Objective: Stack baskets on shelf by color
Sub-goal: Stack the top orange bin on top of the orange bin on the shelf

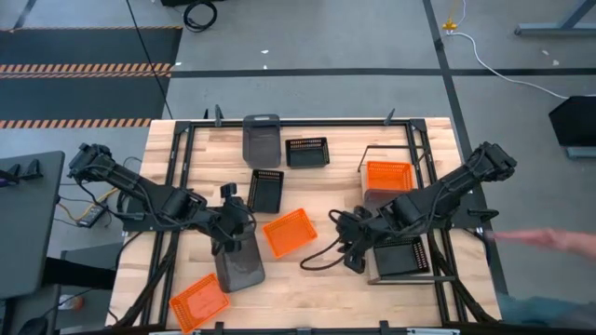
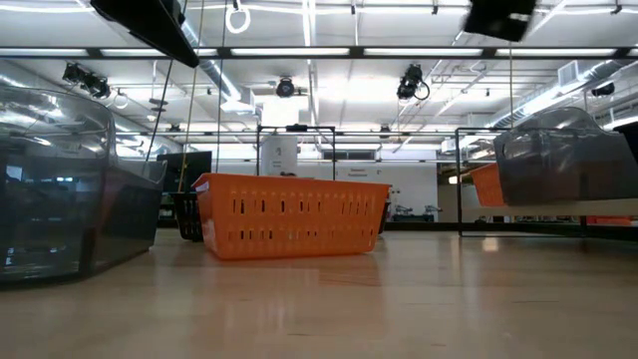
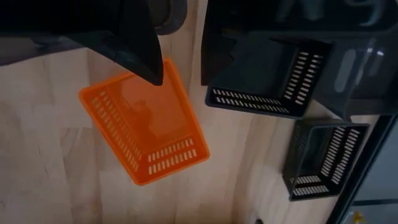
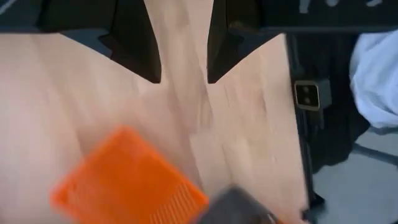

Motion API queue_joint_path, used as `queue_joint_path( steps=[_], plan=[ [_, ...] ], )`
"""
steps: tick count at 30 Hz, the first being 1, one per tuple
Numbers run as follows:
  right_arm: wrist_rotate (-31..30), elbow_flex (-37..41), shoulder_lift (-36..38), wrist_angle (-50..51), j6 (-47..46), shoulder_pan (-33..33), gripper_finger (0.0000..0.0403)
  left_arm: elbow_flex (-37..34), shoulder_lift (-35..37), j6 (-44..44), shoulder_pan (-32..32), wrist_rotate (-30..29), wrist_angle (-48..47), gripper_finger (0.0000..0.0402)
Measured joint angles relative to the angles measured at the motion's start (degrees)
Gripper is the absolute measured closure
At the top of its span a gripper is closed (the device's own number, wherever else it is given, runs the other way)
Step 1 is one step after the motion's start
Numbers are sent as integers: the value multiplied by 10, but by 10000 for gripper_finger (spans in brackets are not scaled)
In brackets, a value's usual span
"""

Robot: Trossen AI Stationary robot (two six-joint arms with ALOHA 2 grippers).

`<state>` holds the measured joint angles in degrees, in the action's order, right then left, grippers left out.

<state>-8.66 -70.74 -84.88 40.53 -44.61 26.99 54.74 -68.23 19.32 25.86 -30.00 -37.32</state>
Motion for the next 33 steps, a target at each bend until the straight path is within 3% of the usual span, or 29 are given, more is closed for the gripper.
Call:
queue_joint_path(
  steps=[6,13,17,24,33],
  plan=[
    [-35,-1,-23,-65,152,-17,266,0,0,14,0,-3,1,285],
    [-37,-1,-77,-123,267,-53,266,0,0,29,-2,-52,8,285],
    [-32,0,-107,-173,308,-73,266,0,-4,30,-13,-58,26,285],
    [43,0,-161,-165,345,-81,266,0,-34,63,-4,-55,1,285],
    [52,0,-183,-182,432,-84,266,0,-64,86,3,-53,-8,285]
  ],
)
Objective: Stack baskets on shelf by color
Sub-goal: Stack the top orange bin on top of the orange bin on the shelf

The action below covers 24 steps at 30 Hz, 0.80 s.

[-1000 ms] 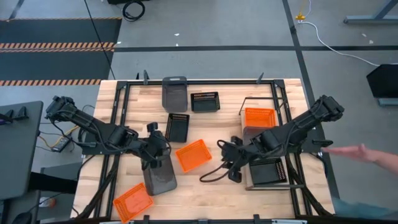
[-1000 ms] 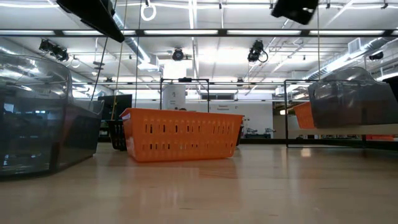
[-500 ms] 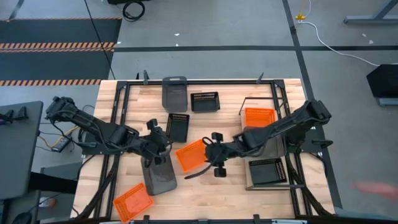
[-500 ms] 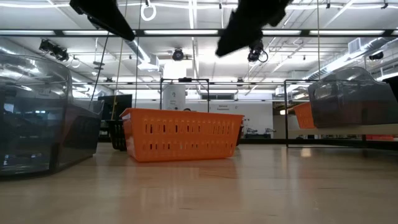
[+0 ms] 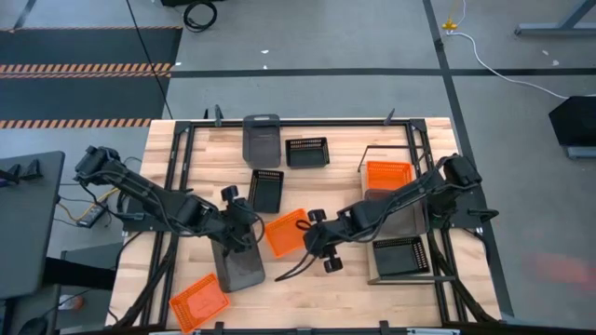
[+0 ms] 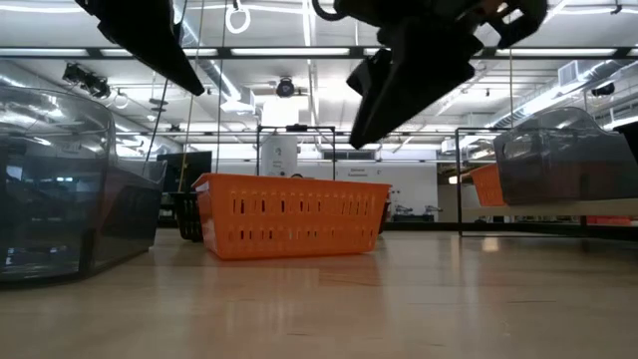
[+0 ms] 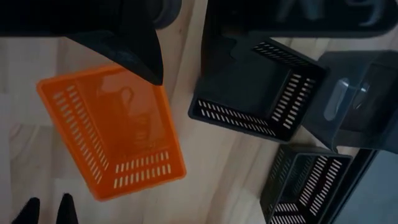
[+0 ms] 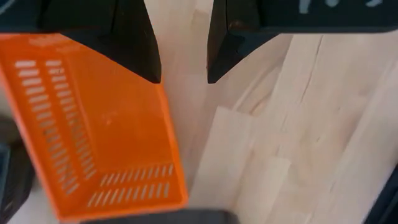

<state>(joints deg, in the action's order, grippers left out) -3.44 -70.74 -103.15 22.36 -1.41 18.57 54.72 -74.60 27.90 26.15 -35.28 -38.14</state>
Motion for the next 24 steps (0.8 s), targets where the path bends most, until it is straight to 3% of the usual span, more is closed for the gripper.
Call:
queue_joint_path(
  steps=[7,17,24],
  plan=[
    [0,0,-10,-26,38,-15,257,0,-1,2,0,0,0,285],
    [0,-1,-46,-42,51,-33,212,0,0,15,4,0,-5,285],
    [5,0,-57,-40,51,-33,210,0,0,16,7,1,-5,285]
  ],
)
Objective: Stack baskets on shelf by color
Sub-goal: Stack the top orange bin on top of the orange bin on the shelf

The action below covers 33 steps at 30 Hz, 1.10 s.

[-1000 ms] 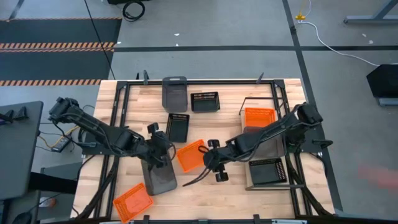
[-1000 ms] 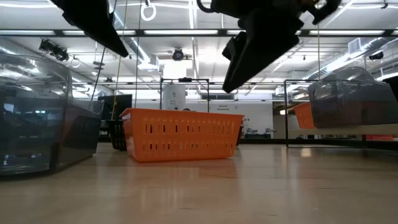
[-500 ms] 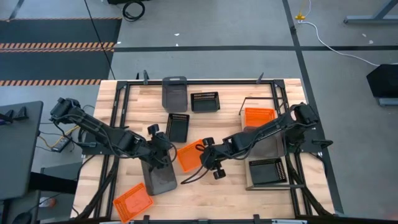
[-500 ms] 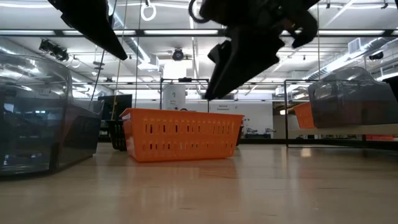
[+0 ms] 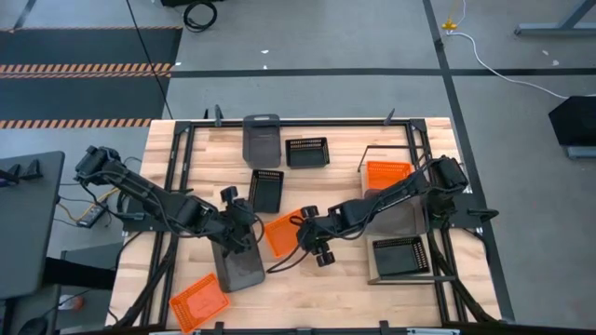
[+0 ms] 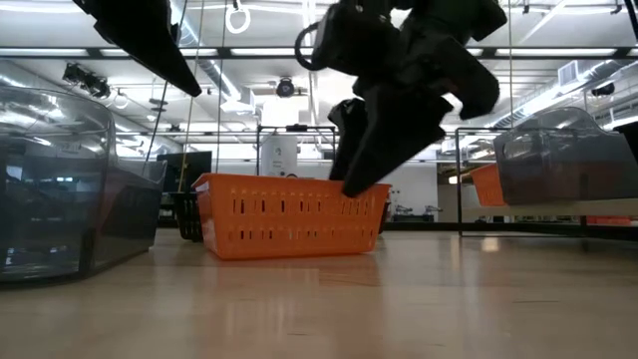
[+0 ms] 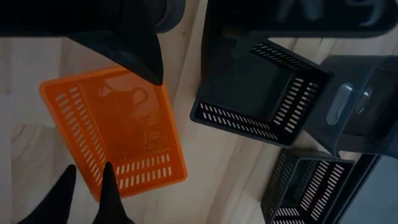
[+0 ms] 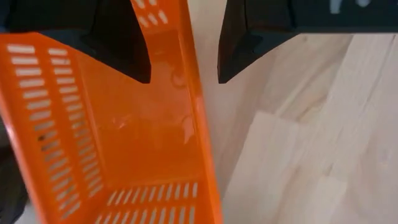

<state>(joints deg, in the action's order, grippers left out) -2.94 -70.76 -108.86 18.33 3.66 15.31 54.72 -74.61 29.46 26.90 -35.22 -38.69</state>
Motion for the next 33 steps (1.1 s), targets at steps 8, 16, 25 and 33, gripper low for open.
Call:
queue_joint_path(
  steps=[8,16,25,33],
  plan=[
    [-3,0,-21,-1,-4,-3,210,0,0,1,1,1,-1,285],
    [-4,0,-27,-18,-4,-9,211,0,0,1,1,1,-1,285],
    [-4,0,-27,-29,-11,-8,214,0,0,3,1,1,-1,285],
    [-6,0,-27,-26,-6,-8,289,0,0,3,1,1,-1,285]
  ],
)
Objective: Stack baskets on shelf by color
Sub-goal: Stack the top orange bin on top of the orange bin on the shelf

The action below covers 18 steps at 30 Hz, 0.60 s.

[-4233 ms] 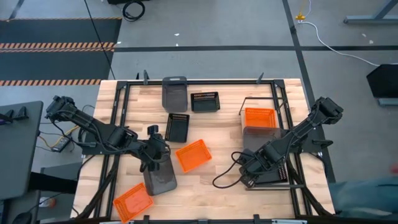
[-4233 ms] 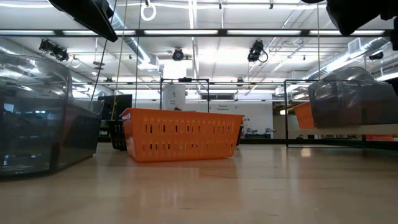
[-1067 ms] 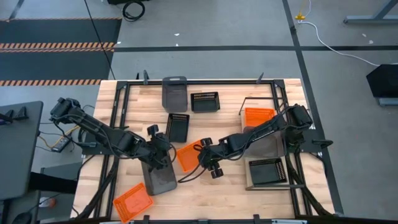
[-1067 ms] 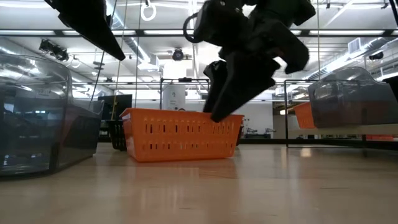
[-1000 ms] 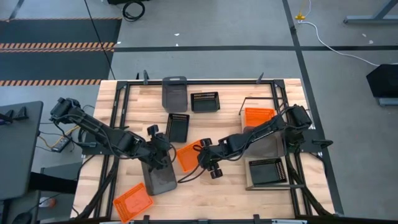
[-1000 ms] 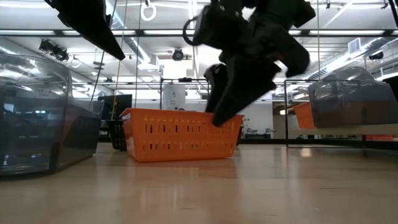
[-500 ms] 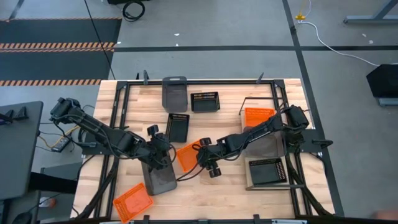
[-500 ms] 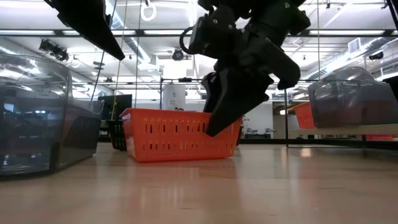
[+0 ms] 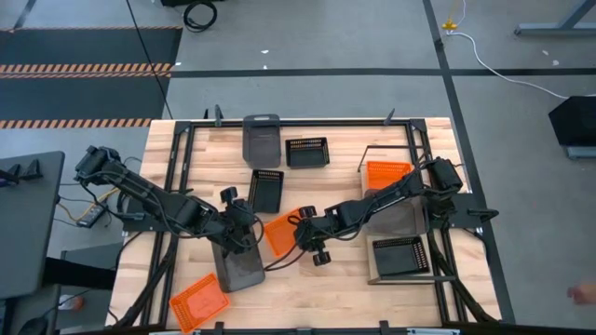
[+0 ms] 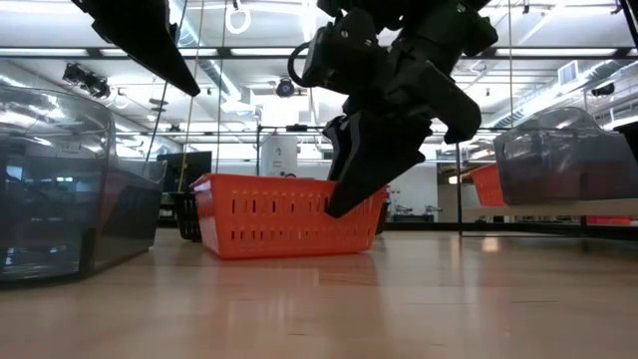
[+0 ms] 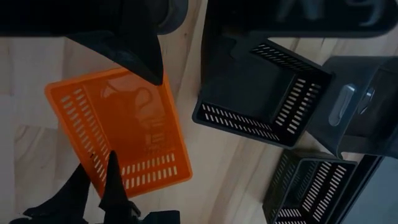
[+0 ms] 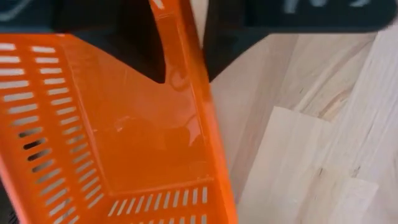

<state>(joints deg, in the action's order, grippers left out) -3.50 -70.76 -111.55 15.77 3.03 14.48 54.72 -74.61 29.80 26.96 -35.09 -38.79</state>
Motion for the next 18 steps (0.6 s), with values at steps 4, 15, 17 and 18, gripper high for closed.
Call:
queue_joint_path(
  steps=[4,15,17,18],
  plan=[
    [0,0,2,10,1,0,358,0,0,0,0,0,0,285],
    [-86,-87,75,217,9,-1,384,0,0,0,0,0,0,285],
    [-120,-112,93,301,0,-3,392,0,0,0,0,0,-1,285],
    [-131,-120,103,337,-4,-6,393,0,0,0,0,0,-1,285]
  ],
)
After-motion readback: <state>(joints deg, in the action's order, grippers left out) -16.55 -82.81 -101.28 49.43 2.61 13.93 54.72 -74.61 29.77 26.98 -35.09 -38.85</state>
